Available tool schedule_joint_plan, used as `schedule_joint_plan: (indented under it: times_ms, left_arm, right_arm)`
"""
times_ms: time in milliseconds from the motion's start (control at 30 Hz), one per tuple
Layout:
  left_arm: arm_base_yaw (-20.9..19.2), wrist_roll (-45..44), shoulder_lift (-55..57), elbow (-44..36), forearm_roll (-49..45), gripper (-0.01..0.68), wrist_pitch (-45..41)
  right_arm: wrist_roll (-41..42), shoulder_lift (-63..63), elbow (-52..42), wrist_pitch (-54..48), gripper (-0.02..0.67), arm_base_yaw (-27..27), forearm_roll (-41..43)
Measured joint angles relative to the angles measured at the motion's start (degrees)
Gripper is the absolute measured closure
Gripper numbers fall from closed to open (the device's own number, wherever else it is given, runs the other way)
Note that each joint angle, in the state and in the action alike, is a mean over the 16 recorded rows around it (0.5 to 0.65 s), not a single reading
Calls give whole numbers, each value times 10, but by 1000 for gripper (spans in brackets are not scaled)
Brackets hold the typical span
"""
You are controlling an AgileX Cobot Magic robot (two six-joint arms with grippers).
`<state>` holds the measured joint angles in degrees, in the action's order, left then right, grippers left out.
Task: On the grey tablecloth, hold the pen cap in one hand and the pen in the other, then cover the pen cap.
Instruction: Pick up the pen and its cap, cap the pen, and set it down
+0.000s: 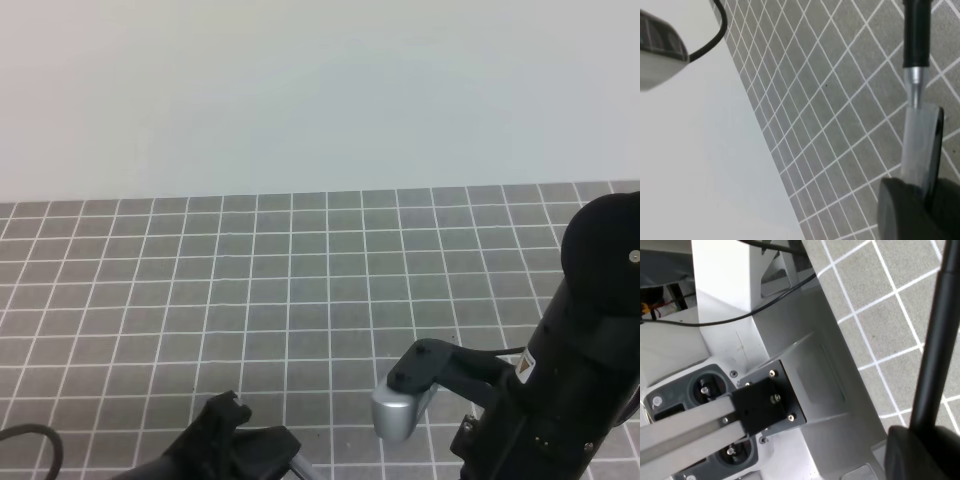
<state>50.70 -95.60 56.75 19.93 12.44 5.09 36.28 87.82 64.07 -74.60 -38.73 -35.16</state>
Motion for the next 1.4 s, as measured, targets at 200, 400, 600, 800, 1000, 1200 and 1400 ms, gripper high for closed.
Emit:
schedule_joint_plan:
  times_ms: [200,400,600,800,1000,1200,1400]
  left_arm:
    - [5,-2,7,0,-1,594,1]
    - [14,7,15,0,9,594,6]
    - [23,13,18,0,10,594,9]
    - [24,15,18,0,3,594,10]
    - [24,14,18,0,-7,594,8]
    - [24,14,18,0,-8,594,7]
    - [24,15,18,0,-8,594,5]
  right_arm:
    - [0,2,0,5,652,0,0]
    - [1,8,0,12,652,0,0]
    - [1,14,4,20,652,0,0]
    - [1,18,13,24,652,0,0]
    - [-2,25,23,24,652,0,0]
    - [-5,37,28,25,652,0,-1]
    - [-21,49,28,36,652,0,-3]
